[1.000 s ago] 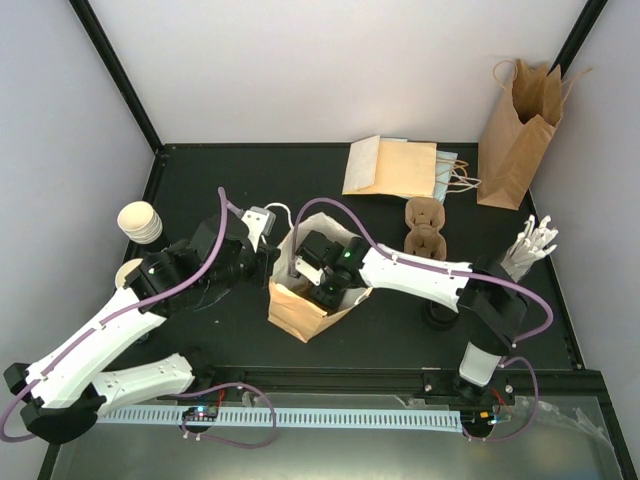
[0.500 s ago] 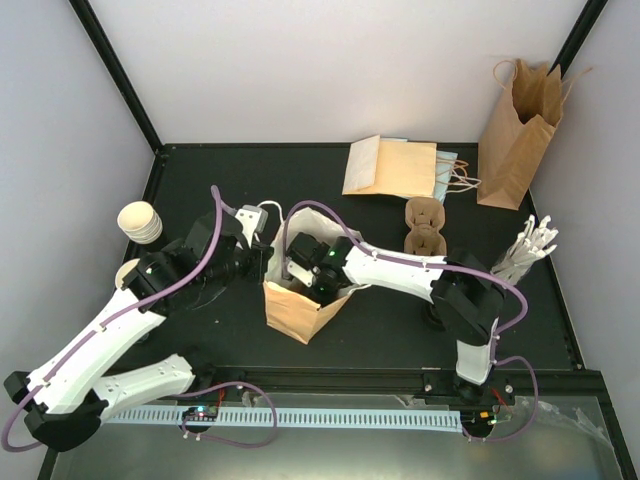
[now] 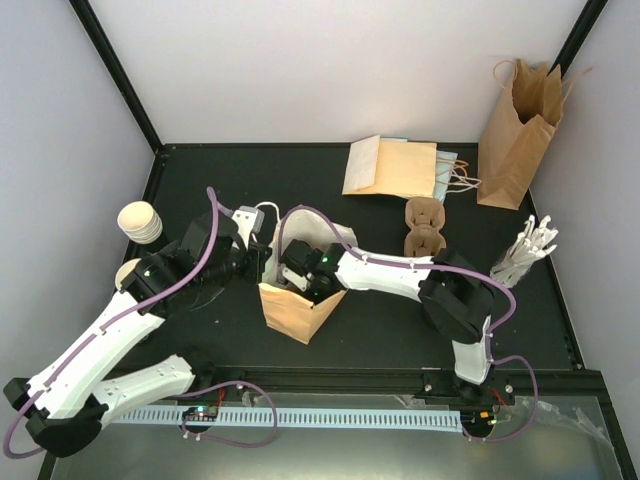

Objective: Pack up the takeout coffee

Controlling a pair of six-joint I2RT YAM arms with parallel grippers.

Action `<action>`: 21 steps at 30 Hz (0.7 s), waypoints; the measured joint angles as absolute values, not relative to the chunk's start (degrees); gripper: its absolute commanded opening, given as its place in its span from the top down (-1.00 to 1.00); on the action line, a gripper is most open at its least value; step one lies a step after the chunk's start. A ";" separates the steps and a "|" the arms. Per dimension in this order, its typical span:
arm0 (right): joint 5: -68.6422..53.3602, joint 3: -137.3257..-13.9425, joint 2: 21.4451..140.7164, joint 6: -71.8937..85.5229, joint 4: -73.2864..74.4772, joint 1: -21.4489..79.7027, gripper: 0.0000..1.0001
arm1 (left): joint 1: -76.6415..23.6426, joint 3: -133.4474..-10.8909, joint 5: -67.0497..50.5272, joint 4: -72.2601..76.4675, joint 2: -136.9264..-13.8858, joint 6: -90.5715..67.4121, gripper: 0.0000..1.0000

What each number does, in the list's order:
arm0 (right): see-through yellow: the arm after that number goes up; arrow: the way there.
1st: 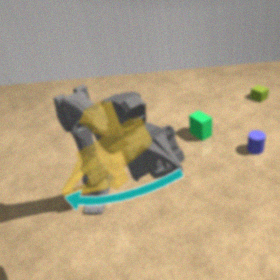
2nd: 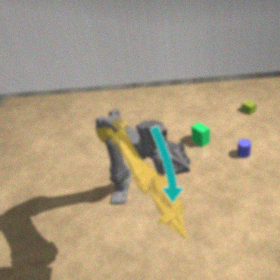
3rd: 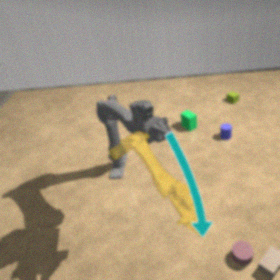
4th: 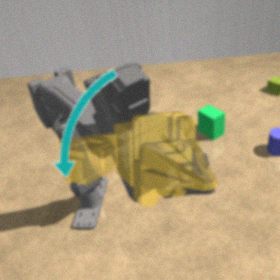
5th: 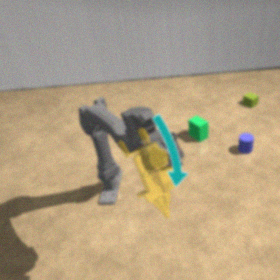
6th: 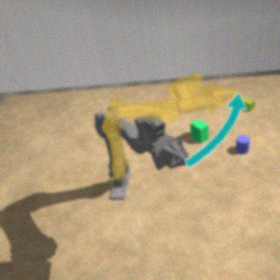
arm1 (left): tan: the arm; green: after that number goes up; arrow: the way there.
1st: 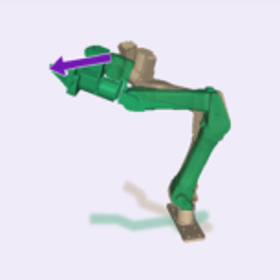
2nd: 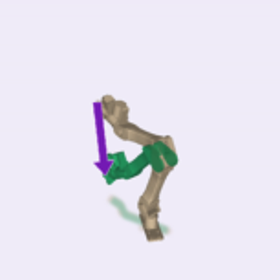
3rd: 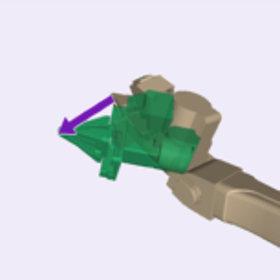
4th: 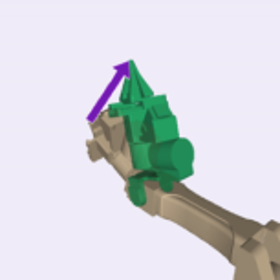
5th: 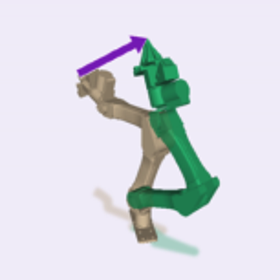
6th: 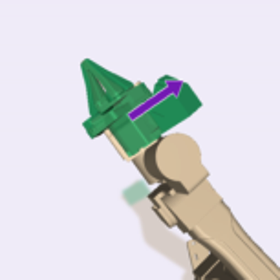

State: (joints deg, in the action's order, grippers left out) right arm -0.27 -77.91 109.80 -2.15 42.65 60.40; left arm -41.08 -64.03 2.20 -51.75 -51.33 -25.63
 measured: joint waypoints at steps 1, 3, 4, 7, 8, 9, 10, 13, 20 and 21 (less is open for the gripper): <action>0.01 -77.82 110.02 -1.83 42.35 60.42 0.58 | -41.04 -63.92 2.09 -51.68 -51.33 -25.63 0.97; 0.62 -77.62 110.39 -1.17 41.76 60.51 0.55 | -40.91 -63.61 1.89 -51.22 -51.33 -25.63 0.97; 1.10 -77.49 110.67 -0.93 41.34 60.64 0.52 | -40.88 -63.46 1.74 -50.94 -51.33 -25.63 0.97; 2.22 -77.08 111.26 -0.08 40.32 60.88 0.45 | -40.86 -63.16 1.28 -50.46 -51.31 -25.65 0.97; 2.57 -76.86 111.42 0.10 39.94 60.99 0.41 | -40.86 -63.09 1.17 -50.24 -51.31 -25.65 0.97; 2.87 -76.64 111.50 0.27 39.62 61.06 0.36 | -40.86 -63.07 1.06 -50.06 -51.31 -25.65 0.97; 3.14 -76.36 111.59 0.49 39.29 61.06 0.30 | -40.86 -63.07 0.93 -49.93 -51.31 -25.65 0.97; 3.92 -75.55 111.66 0.93 38.30 61.10 0.10 | -40.84 -62.89 0.34 -49.34 -51.24 -25.65 0.97; 5.04 -73.91 111.57 1.30 36.58 61.14 -0.56 | -40.82 -61.84 -0.47 -47.68 -50.46 -25.63 0.97; 4.99 -73.78 111.55 1.26 36.40 61.14 -0.67 | -40.82 -61.63 -0.51 -47.27 -50.35 -25.63 0.97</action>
